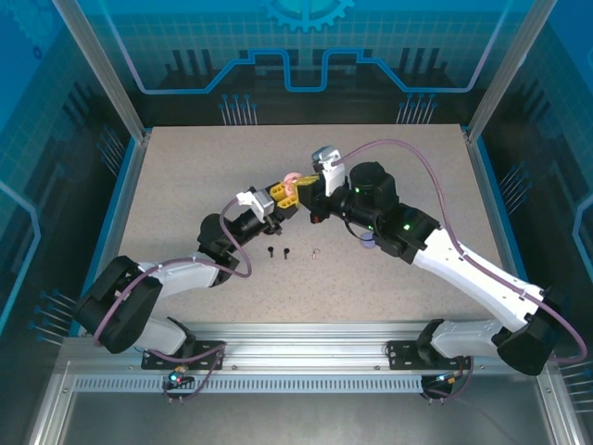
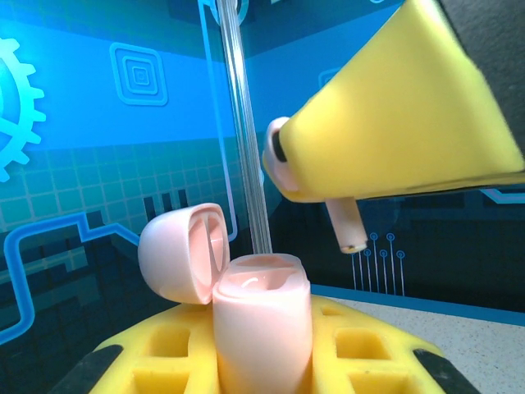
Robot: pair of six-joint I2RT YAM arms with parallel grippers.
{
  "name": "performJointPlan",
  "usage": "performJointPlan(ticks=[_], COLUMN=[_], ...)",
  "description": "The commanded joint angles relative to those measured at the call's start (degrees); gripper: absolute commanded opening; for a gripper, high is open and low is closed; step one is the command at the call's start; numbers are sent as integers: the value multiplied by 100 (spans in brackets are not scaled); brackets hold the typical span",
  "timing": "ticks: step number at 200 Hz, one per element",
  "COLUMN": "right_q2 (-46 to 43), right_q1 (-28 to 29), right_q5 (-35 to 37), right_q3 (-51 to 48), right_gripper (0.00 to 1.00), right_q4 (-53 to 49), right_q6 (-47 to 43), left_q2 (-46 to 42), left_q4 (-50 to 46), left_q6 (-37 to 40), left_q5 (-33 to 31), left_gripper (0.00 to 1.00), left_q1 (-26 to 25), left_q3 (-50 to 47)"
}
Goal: Insert wireless bluetooth earbuds into charging case
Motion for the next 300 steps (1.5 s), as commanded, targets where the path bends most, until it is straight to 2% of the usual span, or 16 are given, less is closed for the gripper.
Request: performJointPlan(ticks=[1, 169, 204, 244, 284, 300], right_q2=[51, 114, 159, 244, 327, 350], right_q1=[20, -269, -267, -259, -256, -253], right_q5=[21, 72, -199, -902, -968, -903], right_q3=[-35, -259, -247, -120, -44, 19], right_gripper=[4, 2, 2, 2, 4, 9], right_q4=[292, 338, 308, -76, -374, -385], right_q6=[69, 170, 114, -188, -314, -280], left_q2=[-22, -171, -189, -178, -164, -153], left_q4=[266, 266, 268, 264, 265, 266], left_q6=[-43, -28, -18, -49, -53, -53], left_q5=[62, 79, 65, 28, 20, 15], left_gripper=[0, 0, 0, 0, 0, 0], left_q1=[-28, -143, -166, -178, -174, -178], left_q3=[147, 191, 213, 252, 261, 253])
